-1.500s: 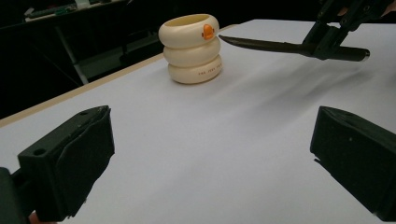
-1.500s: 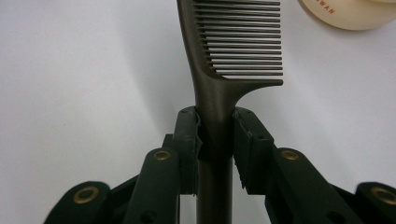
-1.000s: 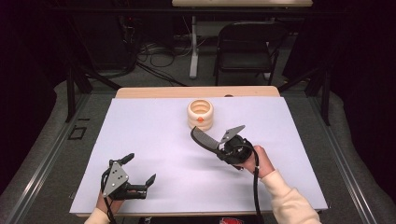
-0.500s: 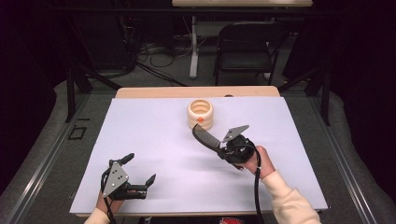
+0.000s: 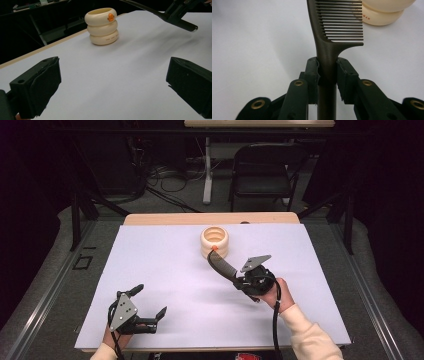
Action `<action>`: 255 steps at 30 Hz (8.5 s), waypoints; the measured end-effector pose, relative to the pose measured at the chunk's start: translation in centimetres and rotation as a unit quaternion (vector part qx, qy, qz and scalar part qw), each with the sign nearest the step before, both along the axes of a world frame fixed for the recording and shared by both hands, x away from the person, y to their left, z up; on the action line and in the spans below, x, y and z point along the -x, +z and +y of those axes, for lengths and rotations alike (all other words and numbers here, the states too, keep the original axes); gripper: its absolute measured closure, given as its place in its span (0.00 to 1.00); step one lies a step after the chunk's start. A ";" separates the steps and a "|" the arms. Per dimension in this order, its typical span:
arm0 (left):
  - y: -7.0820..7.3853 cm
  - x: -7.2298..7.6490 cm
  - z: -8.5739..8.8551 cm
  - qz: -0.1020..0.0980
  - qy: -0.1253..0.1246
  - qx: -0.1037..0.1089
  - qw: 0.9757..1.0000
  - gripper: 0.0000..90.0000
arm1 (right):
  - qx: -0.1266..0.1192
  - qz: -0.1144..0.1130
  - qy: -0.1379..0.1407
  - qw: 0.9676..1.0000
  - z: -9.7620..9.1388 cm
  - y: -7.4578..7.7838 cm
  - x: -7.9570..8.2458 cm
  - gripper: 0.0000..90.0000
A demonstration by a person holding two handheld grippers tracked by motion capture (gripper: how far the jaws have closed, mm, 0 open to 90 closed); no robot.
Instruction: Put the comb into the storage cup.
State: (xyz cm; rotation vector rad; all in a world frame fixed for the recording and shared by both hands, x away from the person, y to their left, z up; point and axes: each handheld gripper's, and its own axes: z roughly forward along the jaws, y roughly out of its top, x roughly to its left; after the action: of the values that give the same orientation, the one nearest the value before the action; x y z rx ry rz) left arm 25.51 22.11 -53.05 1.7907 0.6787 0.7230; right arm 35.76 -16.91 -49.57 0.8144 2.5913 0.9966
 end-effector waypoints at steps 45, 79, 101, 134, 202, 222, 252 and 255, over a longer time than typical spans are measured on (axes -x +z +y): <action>-0.2 -0.1 -0.1 0.010 -0.001 -0.001 1.000 0.00 | -0.048 -0.048 -0.050 0.996 -0.7 0.3 -0.7 0.80; -0.3 -0.2 -0.1 0.011 0.002 -0.002 1.000 0.00 | -0.076 -0.071 -0.070 0.992 -0.2 0.9 -2.8 0.80; -0.2 -0.2 0.0 0.010 0.003 -0.003 1.000 0.00 | -0.090 -0.072 -0.078 0.990 -0.1 2.1 -4.0 0.80; -0.2 -0.2 0.0 0.010 0.003 -0.002 1.000 0.00 | -0.098 -0.080 -0.082 0.989 0.4 4.5 -5.8 0.80; -0.2 -0.2 0.0 0.011 0.001 0.000 1.000 0.00 | -0.098 -0.086 -0.086 0.988 2.6 6.5 -8.7 0.80; -0.2 -0.2 0.0 0.011 0.001 0.000 1.000 0.00 | -0.103 -0.085 -0.096 0.986 3.0 6.5 -10.1 0.80; -0.3 -0.2 0.0 0.012 0.002 0.000 1.000 0.00 | -0.139 -0.104 -0.096 0.980 4.3 7.6 -11.6 0.80; -0.3 -0.2 0.0 0.012 0.001 0.000 1.000 0.00 | -0.140 -0.105 -0.095 0.980 4.5 7.7 -11.7 0.80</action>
State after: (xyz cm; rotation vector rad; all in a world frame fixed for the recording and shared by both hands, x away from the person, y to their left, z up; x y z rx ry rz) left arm 25.71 22.12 -53.32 1.8008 0.6973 0.7035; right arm 47.49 -12.39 -41.83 0.9451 2.1801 1.3285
